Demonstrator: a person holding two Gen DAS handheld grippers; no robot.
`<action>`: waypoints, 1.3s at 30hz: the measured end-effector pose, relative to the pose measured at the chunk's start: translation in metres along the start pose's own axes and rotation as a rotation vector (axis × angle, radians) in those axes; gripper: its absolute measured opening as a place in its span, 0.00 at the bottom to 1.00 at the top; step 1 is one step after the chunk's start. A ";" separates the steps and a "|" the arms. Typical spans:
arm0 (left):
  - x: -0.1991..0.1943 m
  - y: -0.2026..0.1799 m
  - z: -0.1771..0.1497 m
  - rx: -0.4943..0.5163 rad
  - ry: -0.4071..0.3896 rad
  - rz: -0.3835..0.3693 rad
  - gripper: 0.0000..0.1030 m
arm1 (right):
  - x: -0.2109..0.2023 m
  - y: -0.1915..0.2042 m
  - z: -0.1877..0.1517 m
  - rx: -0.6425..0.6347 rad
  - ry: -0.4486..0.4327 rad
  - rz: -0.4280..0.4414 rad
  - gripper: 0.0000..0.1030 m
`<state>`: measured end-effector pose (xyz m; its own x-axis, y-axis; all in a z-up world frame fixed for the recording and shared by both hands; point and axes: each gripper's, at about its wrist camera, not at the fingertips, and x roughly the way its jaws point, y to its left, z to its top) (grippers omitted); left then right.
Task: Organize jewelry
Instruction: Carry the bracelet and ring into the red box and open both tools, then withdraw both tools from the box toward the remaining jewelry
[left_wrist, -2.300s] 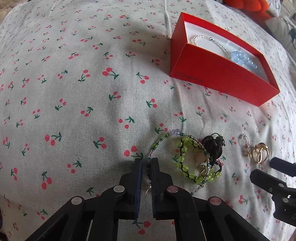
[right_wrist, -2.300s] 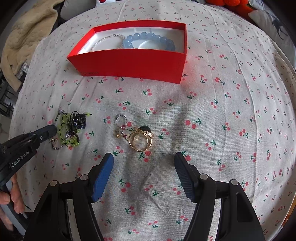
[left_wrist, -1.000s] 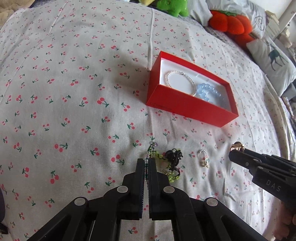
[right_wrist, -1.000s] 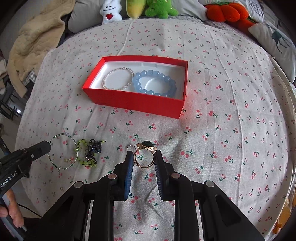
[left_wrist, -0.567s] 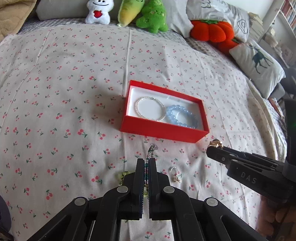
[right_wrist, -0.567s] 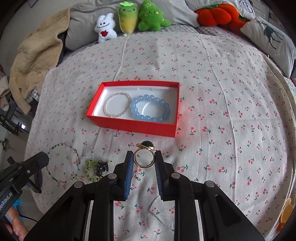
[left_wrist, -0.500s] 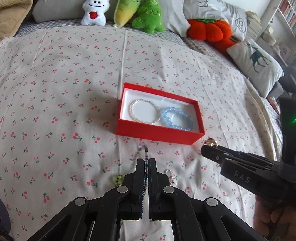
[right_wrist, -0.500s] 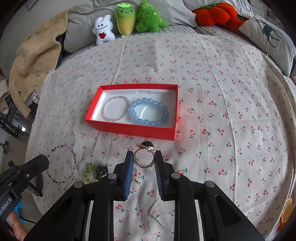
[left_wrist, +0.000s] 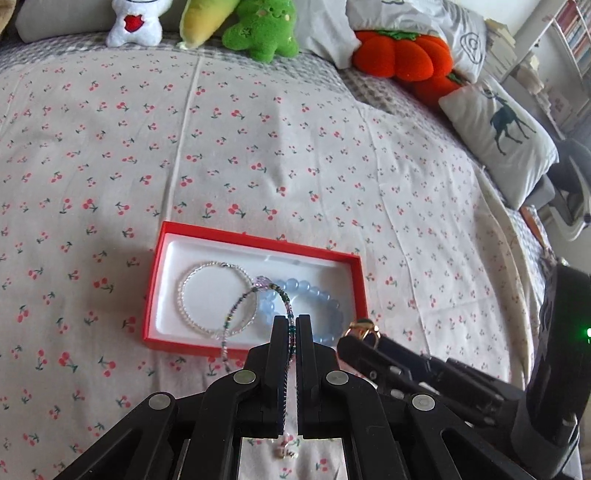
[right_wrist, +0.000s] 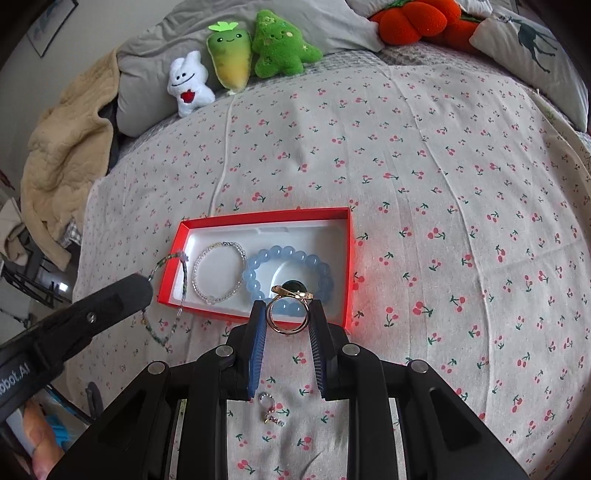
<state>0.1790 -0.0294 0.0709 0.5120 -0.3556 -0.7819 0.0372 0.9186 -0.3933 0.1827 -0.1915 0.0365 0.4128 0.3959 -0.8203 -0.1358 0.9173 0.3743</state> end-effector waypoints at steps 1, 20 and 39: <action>0.006 0.002 0.003 -0.017 0.009 -0.006 0.00 | 0.003 0.000 0.000 -0.003 0.005 0.003 0.24; 0.053 0.046 0.007 -0.027 0.029 0.202 0.00 | 0.043 0.001 0.010 -0.027 0.042 -0.023 0.24; 0.008 0.039 -0.009 -0.015 -0.001 0.216 0.34 | 0.003 0.004 0.010 -0.051 -0.036 0.010 0.26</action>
<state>0.1769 0.0022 0.0450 0.5079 -0.1508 -0.8481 -0.0864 0.9707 -0.2243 0.1919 -0.1875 0.0399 0.4433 0.4044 -0.8000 -0.1853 0.9145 0.3596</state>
